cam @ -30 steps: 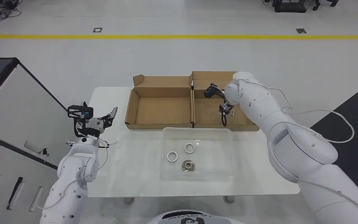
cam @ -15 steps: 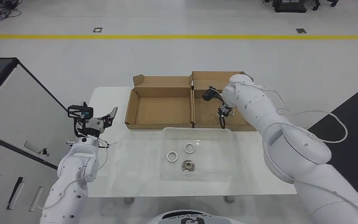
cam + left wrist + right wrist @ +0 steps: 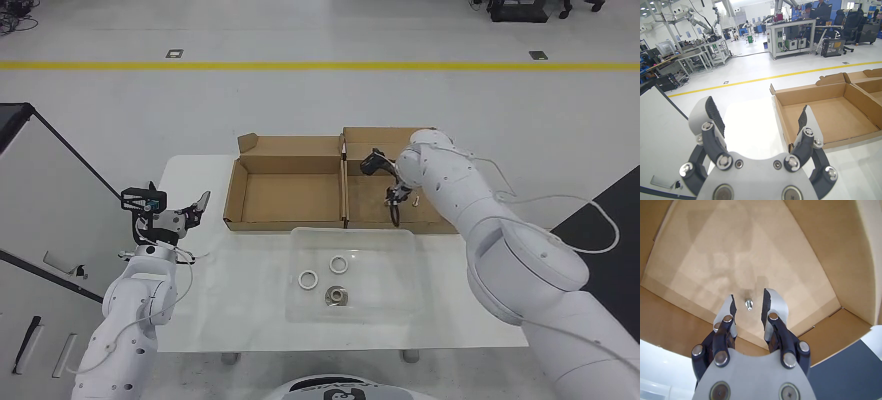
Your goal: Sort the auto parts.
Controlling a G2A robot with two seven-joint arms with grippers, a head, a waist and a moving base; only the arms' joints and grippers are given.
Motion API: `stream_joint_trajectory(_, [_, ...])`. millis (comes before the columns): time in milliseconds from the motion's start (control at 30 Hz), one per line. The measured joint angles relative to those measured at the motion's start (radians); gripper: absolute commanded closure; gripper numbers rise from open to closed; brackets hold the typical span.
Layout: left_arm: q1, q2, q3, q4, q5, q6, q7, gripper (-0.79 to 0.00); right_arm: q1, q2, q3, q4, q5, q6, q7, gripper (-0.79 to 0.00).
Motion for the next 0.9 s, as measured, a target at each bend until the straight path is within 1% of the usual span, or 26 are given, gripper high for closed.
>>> stream_joint_trajectory(300, [0.0, 0.0, 0.0, 0.0, 0.0, 0.0, 0.0, -0.785, 0.033, 0.023, 0.042, -0.007, 0.015, -0.021, -0.105, -0.785])
stream_joint_trajectory(500, [0.0, 0.0, 0.0, 0.0, 0.0, 0.0, 0.0, -0.785, 0.039, 0.059, 0.089, -0.031, 0.051, -0.051, -0.167, -0.785])
stream_joint_trajectory(700, [0.0, 0.0, 0.0, 0.0, 0.0, 0.0, 0.0, -0.785, 0.021, 0.12, 0.16, -0.09, 0.107, -0.122, -0.211, -0.785])
stream_joint_trajectory(800, [0.0, 0.0, 0.0, 0.0, 0.0, 0.0, 0.0, -0.785, -0.002, 0.161, 0.207, -0.157, 0.143, -0.147, -0.206, -0.785])
stream_joint_trajectory(900, [0.0, 0.0, 0.0, 0.0, 0.0, 0.0, 0.0, -0.785, -0.041, 0.211, 0.27, -0.262, 0.182, -0.152, -0.174, -0.785])
